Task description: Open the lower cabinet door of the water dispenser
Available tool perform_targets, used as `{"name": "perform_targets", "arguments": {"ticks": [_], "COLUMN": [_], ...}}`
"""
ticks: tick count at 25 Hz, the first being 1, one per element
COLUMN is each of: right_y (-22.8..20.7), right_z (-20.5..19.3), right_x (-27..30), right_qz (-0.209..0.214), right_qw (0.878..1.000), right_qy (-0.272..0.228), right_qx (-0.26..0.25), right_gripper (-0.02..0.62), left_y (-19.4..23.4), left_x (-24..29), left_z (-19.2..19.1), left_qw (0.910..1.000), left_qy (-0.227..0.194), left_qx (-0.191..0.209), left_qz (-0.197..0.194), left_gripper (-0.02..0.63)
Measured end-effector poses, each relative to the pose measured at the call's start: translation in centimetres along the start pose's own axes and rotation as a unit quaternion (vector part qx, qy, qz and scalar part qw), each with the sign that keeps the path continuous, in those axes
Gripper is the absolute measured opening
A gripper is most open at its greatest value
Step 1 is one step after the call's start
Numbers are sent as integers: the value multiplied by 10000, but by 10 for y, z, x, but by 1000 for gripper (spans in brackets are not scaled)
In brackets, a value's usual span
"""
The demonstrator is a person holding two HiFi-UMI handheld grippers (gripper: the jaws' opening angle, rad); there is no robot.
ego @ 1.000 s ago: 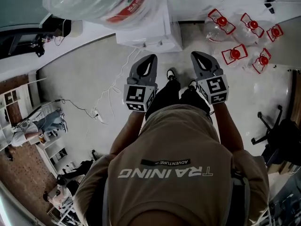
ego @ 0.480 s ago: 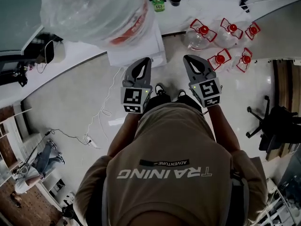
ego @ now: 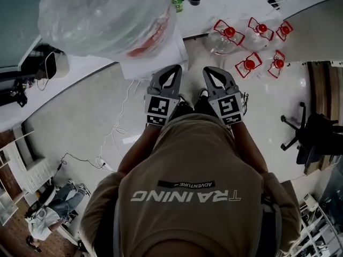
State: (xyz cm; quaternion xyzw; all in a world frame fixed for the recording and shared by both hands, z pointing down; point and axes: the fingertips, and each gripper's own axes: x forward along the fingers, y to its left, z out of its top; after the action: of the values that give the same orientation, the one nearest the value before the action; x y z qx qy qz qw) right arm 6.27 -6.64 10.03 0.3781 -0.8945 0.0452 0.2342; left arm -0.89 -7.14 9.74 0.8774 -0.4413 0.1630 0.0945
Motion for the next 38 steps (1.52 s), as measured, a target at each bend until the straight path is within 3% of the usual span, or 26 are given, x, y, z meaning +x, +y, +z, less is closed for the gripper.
{"name": "perform_targets", "arguments": {"ticks": [3,5,7,11,13,15,19,22,28,34,38], "right_y": [3,4,0,-9,-11,-10,-10,-7,3,22,29], "right_z": [-5,-10,-23,-69,-98,-128,-185,-225,-306,-393,-431], "right_x": [2,2,4,15,27,43,77,96,134,191,228], "right_qz": [203,377,492,789,909,1060,1430,1543,1862,2110,2015], "right_qw": [9972,9959,9966,9955,9934,9902,9833,9797,9654,9532,9530], "right_qy": [187,232,279,473,692,901,1115,1271,1803,2151,2263], "right_qx": [-702,-783,-603,242,103,-132,-157,-160,-275,-264,-17], "right_gripper": [9,9,9,9,9,9,9,9,9,10,10], "left_y": [-11,-20,-29,-44,-50,-55,-62,-61,-65,-45,-35], "left_x": [7,8,12,32,44,54,86,102,129,148,158], "left_z": [-5,-7,-12,-36,-55,-79,-135,-184,-276,-359,-406], "left_qw": [9998,9994,9989,9961,9931,9896,9846,9774,9653,9557,9522], "left_qy": [202,322,435,783,1022,1260,1669,1935,2459,2687,2763], "left_qx": [-49,-106,-133,-382,-556,-685,-516,-812,-805,-885,-1012], "left_qz": [-71,-89,-101,-134,-119,-85,78,245,353,814,818], "left_gripper": [0,0,0,0,0,0,0,0,0,0,1]}}
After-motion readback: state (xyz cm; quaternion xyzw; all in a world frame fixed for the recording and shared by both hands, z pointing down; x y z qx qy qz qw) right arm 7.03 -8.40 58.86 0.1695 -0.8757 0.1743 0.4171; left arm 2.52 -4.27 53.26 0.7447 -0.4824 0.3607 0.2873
